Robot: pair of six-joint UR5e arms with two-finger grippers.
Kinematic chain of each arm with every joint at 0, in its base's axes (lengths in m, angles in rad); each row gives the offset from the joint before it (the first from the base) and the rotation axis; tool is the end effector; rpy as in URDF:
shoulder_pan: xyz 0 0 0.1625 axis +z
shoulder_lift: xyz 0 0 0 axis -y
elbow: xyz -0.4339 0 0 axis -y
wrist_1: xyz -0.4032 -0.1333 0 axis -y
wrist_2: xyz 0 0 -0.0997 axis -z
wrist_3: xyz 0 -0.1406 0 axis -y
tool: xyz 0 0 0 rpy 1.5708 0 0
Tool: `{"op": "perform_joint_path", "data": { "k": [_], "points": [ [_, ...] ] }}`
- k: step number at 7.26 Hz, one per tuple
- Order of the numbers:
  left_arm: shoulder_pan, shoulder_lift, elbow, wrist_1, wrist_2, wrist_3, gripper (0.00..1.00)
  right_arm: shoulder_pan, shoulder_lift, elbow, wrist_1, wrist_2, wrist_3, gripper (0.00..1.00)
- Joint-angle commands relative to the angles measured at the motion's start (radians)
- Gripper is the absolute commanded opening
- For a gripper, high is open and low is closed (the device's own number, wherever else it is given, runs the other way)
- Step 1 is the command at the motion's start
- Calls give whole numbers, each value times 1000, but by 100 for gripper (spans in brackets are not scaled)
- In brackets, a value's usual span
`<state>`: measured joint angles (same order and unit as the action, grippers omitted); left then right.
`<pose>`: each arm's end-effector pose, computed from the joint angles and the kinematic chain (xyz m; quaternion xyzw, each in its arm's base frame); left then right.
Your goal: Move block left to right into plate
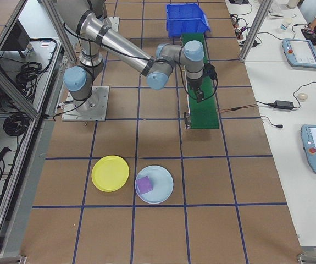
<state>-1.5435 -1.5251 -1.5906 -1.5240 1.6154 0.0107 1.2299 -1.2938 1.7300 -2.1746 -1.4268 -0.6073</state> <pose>-0.1135 -0.4962 0.4735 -0.0091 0.9990 -0.0359 0.0230 -0.0578 -0.6221 0.2889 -0.1380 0.9843 -0.1070 0.0257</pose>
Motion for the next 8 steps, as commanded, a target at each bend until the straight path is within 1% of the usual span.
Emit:
{"op": "perform_joint_path", "data": {
  "k": [1,2,4,8],
  "points": [
    [0,0,0,1,0,0,100,113,36,-48,4,43,236,100],
    [0,0,4,-1,9,0,100,155,43,-72,5,43,309,100],
    [0,2,3,-1,6,0,100,164,82,-75,2,42,314,100],
    [-4,2,0,1,3,0,100,164,88,-84,4,42,398,100]
  ]
}}
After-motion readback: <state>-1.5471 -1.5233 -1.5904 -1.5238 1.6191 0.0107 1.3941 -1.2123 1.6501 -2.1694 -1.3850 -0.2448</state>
